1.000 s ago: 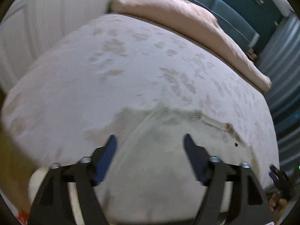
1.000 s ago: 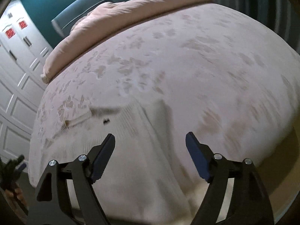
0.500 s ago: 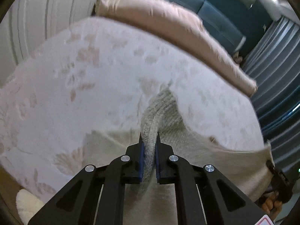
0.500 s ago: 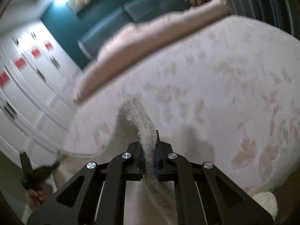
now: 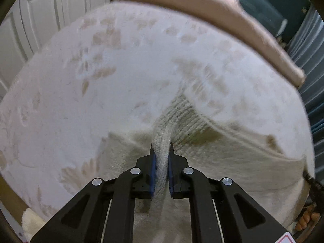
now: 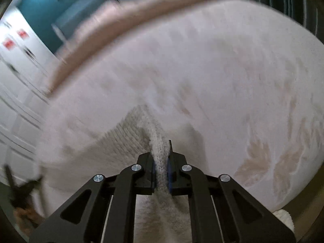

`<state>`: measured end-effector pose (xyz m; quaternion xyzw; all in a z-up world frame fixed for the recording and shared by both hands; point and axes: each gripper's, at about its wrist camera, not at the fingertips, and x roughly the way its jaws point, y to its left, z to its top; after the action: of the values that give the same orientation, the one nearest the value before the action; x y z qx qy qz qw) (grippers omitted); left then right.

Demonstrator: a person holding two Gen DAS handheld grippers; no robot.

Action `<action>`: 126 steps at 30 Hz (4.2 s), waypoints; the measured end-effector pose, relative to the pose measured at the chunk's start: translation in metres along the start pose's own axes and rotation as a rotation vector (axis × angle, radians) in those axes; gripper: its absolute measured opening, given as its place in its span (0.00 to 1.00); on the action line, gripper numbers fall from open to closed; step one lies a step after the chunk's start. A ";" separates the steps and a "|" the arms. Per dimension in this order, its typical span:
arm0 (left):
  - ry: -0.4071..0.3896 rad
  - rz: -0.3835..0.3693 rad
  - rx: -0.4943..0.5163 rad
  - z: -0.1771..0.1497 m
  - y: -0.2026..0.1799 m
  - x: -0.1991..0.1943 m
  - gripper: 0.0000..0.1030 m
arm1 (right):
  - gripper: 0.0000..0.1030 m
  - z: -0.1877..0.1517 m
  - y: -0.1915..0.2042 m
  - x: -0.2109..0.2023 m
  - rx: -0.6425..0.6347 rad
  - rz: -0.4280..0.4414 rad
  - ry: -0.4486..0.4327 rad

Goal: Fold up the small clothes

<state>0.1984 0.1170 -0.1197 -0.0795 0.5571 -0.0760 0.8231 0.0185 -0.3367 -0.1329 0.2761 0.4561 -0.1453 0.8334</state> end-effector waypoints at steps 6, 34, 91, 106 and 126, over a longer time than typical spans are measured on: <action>-0.048 0.014 -0.014 -0.007 0.003 -0.018 0.16 | 0.30 -0.008 0.004 -0.033 0.069 -0.001 -0.073; 0.111 -0.019 0.119 -0.144 -0.022 -0.053 0.10 | 0.13 -0.101 -0.020 -0.065 -0.036 -0.067 0.138; 0.109 0.234 0.086 -0.108 -0.001 -0.068 0.75 | 0.19 -0.104 0.190 0.032 -0.395 -0.006 0.316; 0.175 0.087 -0.141 -0.116 0.054 -0.040 0.85 | 0.21 -0.100 0.200 0.049 -0.473 -0.044 0.339; 0.162 0.034 -0.146 -0.107 0.055 -0.048 0.84 | 0.46 -0.081 0.159 -0.020 -0.339 0.164 0.273</action>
<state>0.0834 0.1762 -0.1278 -0.1236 0.6270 -0.0274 0.7686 0.0307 -0.1608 -0.0987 0.1854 0.5586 0.0404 0.8074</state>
